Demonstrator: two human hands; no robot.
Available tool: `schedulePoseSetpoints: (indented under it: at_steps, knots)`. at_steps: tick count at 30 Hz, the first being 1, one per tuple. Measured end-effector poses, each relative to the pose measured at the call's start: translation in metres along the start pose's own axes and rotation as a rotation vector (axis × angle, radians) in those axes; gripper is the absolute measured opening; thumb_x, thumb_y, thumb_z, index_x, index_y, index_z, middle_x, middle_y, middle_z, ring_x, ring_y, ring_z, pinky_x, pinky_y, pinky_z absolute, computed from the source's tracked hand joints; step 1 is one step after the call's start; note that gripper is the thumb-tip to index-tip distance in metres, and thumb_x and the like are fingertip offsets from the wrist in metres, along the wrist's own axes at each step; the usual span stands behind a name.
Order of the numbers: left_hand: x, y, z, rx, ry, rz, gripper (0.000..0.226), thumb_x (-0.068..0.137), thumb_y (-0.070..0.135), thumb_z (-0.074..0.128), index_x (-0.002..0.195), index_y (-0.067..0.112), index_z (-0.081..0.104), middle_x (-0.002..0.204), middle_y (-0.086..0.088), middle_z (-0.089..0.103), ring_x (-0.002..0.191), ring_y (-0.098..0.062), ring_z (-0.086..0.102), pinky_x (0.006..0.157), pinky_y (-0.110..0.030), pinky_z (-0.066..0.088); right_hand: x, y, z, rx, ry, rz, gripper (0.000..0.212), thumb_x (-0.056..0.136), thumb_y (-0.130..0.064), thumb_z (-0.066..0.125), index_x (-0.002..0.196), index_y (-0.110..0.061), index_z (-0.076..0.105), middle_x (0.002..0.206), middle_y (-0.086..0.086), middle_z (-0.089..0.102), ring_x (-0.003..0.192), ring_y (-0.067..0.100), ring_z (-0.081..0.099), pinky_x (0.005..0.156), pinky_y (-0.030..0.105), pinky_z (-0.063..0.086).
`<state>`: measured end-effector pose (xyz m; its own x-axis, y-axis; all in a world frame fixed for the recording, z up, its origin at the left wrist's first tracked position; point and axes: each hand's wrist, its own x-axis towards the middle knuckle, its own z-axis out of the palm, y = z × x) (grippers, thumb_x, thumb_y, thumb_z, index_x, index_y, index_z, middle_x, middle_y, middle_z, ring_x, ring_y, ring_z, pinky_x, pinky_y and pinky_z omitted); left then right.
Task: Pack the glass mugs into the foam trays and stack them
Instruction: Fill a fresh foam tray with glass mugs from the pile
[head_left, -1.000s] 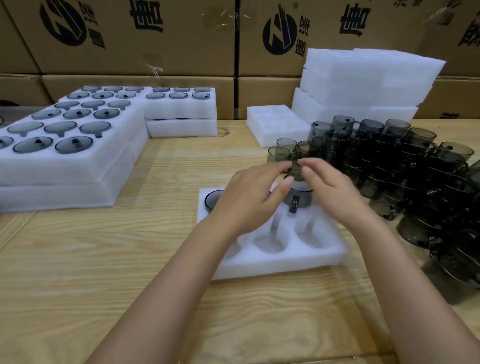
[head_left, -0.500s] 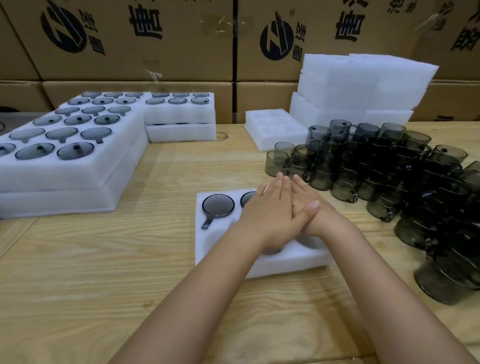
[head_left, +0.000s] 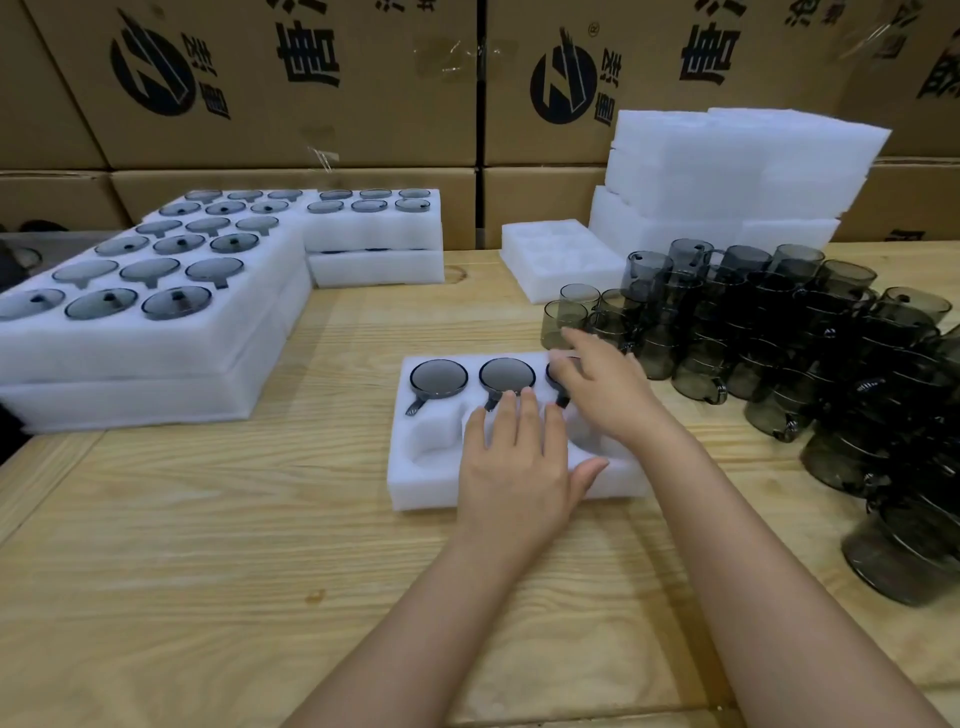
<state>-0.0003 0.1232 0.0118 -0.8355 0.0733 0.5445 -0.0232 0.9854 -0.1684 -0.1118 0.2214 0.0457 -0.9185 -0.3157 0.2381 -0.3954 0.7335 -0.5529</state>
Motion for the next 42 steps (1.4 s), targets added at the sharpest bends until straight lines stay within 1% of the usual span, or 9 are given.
schedulePoseSetpoints:
  at_steps: [2, 5, 11, 14, 18, 23, 31, 37, 42]
  knots:
    - [0.002, 0.0, 0.004, 0.025, 0.019, -0.006, 0.063, 0.092, 0.057, 0.032, 0.103, 0.011, 0.074, 0.111, -0.014, 0.07, 0.101, -0.025, 0.068, 0.082, -0.041, 0.056, -0.012, 0.009, -0.012, 0.18, 0.287, 0.031, 0.035, 0.098, -0.026, 0.043, 0.128, -0.012, 0.054, 0.131, 0.004, 0.056, 0.123, 0.023, 0.048, 0.104, 0.039, 0.034]
    - [0.006, -0.001, 0.012, 0.07, 0.081, -0.026, 0.063, 0.091, 0.057, 0.033, 0.103, 0.011, 0.074, 0.109, -0.013, 0.071, 0.1, -0.025, 0.068, 0.081, -0.04, 0.056, -0.031, 0.04, -0.03, -0.011, 0.553, 0.145, 0.031, 0.094, -0.018, 0.047, 0.122, -0.009, 0.057, 0.127, 0.008, 0.056, 0.114, 0.028, 0.052, 0.097, 0.043, 0.04]
    - [0.006, -0.006, 0.02, 0.013, 0.275, 0.038, 0.053, 0.092, 0.051, 0.039, 0.103, 0.011, 0.074, 0.108, -0.009, 0.072, 0.099, -0.022, 0.068, 0.084, -0.041, 0.055, -0.04, 0.077, -0.033, -0.265, 0.32, 0.326, 0.041, 0.095, -0.022, 0.045, 0.135, -0.011, 0.044, 0.142, 0.005, 0.037, 0.117, 0.032, 0.048, 0.086, 0.042, 0.042]
    - [0.005, -0.005, 0.022, -0.024, 0.325, 0.035, 0.051, 0.092, 0.048, 0.041, 0.108, 0.01, 0.072, 0.11, -0.007, 0.071, 0.101, -0.02, 0.067, 0.09, -0.045, 0.052, -0.038, 0.077, -0.028, -0.29, 0.341, 0.341, 0.041, 0.094, -0.021, 0.048, 0.134, -0.011, 0.045, 0.135, 0.009, 0.037, 0.11, 0.035, 0.05, 0.079, 0.043, 0.043]
    - [0.003, -0.005, 0.022, -0.047, 0.33, 0.039, 0.05, 0.091, 0.046, 0.042, 0.11, 0.01, 0.071, 0.113, -0.007, 0.07, 0.103, -0.021, 0.066, 0.094, -0.046, 0.05, -0.033, 0.08, -0.027, -0.294, 0.34, 0.351, 0.049, 0.093, -0.021, 0.049, 0.139, -0.013, 0.036, 0.15, 0.005, 0.022, 0.118, 0.034, 0.045, 0.084, 0.045, 0.043]
    - [0.002, -0.005, 0.023, -0.062, 0.334, 0.041, 0.049, 0.09, 0.045, 0.043, 0.109, 0.011, 0.071, 0.115, -0.006, 0.069, 0.103, -0.021, 0.066, 0.094, -0.044, 0.049, -0.033, 0.084, -0.025, -0.312, 0.305, 0.358, 0.046, 0.093, -0.018, 0.048, 0.138, -0.011, 0.039, 0.139, 0.01, 0.035, 0.113, 0.036, 0.048, 0.082, 0.044, 0.043]
    - [0.002, -0.006, 0.025, -0.081, 0.335, 0.036, 0.048, 0.089, 0.046, 0.044, 0.106, 0.011, 0.072, 0.114, -0.007, 0.07, 0.102, -0.021, 0.066, 0.094, -0.045, 0.049, -0.038, 0.064, -0.021, -0.342, 0.386, 0.357, 0.022, 0.091, -0.021, 0.052, 0.108, -0.011, 0.062, 0.112, 0.01, 0.056, 0.098, 0.035, 0.054, 0.069, 0.033, 0.035]
    - [0.001, -0.006, 0.021, -0.148, 0.322, 0.035, 0.049, 0.088, 0.045, 0.045, 0.109, 0.01, 0.071, 0.115, -0.007, 0.07, 0.101, -0.021, 0.067, 0.093, -0.043, 0.05, -0.049, 0.038, -0.027, -0.198, 0.492, 0.216, 0.012, 0.088, -0.016, 0.058, 0.09, -0.005, 0.062, 0.096, 0.011, 0.057, 0.088, 0.033, 0.054, 0.067, 0.034, 0.037]
    - [0.002, -0.007, 0.007, -0.53, 0.318, 0.008, 0.06, 0.089, 0.039, 0.046, 0.133, -0.002, 0.051, 0.131, -0.01, 0.059, 0.112, -0.022, 0.063, 0.089, -0.029, 0.047, -0.061, 0.002, -0.036, 0.056, 0.636, -0.323, 0.006, 0.08, -0.003, 0.06, 0.075, -0.002, 0.057, 0.075, 0.005, 0.051, 0.068, 0.016, 0.046, 0.062, 0.023, 0.036]
